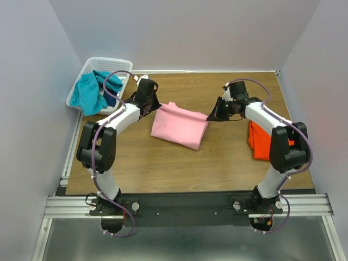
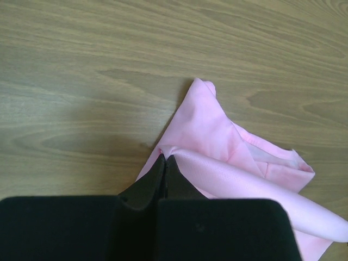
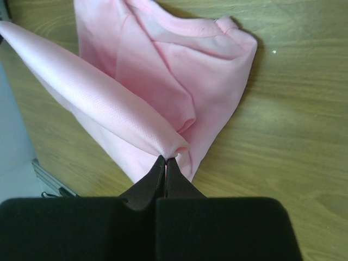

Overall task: Fold and stack the t-shirts
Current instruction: Fold the tshirt

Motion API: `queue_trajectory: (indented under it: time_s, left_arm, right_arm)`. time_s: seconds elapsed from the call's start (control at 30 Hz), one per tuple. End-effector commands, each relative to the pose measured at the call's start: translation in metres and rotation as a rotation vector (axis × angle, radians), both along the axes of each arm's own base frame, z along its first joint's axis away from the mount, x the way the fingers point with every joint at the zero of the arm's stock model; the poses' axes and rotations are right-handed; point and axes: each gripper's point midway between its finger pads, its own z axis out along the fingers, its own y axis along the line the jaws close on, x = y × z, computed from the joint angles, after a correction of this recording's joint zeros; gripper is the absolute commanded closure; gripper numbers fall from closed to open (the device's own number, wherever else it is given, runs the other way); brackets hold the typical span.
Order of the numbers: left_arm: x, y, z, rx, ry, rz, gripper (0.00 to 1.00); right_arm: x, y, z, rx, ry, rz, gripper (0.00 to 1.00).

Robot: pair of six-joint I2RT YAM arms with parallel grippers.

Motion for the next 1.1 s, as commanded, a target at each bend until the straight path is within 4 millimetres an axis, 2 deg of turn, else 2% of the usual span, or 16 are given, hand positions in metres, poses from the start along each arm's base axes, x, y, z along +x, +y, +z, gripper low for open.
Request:
queue_trajectory:
  time_s: [0.0,0.17,0.37,0.47,0.5,0.53,0.57,0.6,0.67,0.7,0.8,0.83,0.87,0.93,0.97,1.07]
  left_arm:
    - [0.017,0.010,-0.005,0.035,-0.003,0.018,1.00]
    - [0.029,0.009,-0.028,0.042,0.037,0.012,1.00]
    - [0.038,0.006,-0.033,0.050,0.042,0.000,1.00]
    - [0.042,0.000,-0.033,0.045,0.045,-0.036,1.00]
    - [0.042,-0.002,-0.035,0.043,0.051,-0.051,0.85]
    - [0.042,-0.002,-0.034,0.043,0.049,-0.055,0.73]
    - [0.042,-0.003,-0.031,0.045,0.046,-0.059,0.63]
    - [0.043,-0.003,-0.027,0.042,0.039,-0.061,0.40]
    - [0.041,-0.003,-0.019,0.042,0.031,-0.064,0.22]
    - [0.040,-0.003,-0.014,0.040,0.023,-0.068,0.02]
    - [0.028,-0.007,0.013,0.005,-0.021,-0.088,0.02]
    - [0.025,-0.010,0.020,-0.004,-0.039,-0.097,0.02]
    - [0.015,-0.014,0.017,-0.006,-0.034,-0.113,0.02]
    - [0.007,-0.018,0.032,-0.022,-0.071,-0.128,0.02]
    - [-0.001,-0.018,0.025,-0.020,-0.057,-0.131,0.02]
    - [-0.019,-0.026,0.026,-0.063,-0.053,-0.173,0.02]
  right_arm:
    - [0.025,-0.005,-0.008,-0.017,-0.026,-0.009,0.99]
    - [0.047,-0.004,-0.024,-0.028,-0.011,-0.029,0.99]
    - [0.059,-0.006,-0.040,-0.041,0.019,-0.051,0.99]
    - [0.066,-0.011,-0.047,-0.055,0.029,-0.081,0.91]
    - [0.069,-0.013,-0.046,-0.062,0.022,-0.087,0.77]
    - [0.072,-0.012,-0.045,-0.063,0.014,-0.084,0.69]
    - [0.079,-0.012,-0.039,-0.061,-0.008,-0.079,0.54]
    - [0.083,-0.012,-0.034,-0.061,-0.025,-0.075,0.47]
    - [0.089,-0.009,-0.021,-0.048,-0.060,-0.058,0.25]
    - [0.089,-0.007,-0.007,-0.036,-0.090,-0.050,0.00]
    - [0.073,-0.002,0.004,-0.003,-0.090,-0.024,0.00]
    - [0.065,0.002,0.019,0.023,-0.116,-0.002,0.00]
    - [0.056,0.004,0.022,0.032,-0.119,0.014,0.00]
    - [0.030,0.020,0.028,0.055,-0.129,0.069,0.00]
    - [0.022,0.028,0.030,0.072,-0.135,0.093,0.00]
    - [-0.016,0.072,0.034,0.145,-0.136,0.211,0.00]
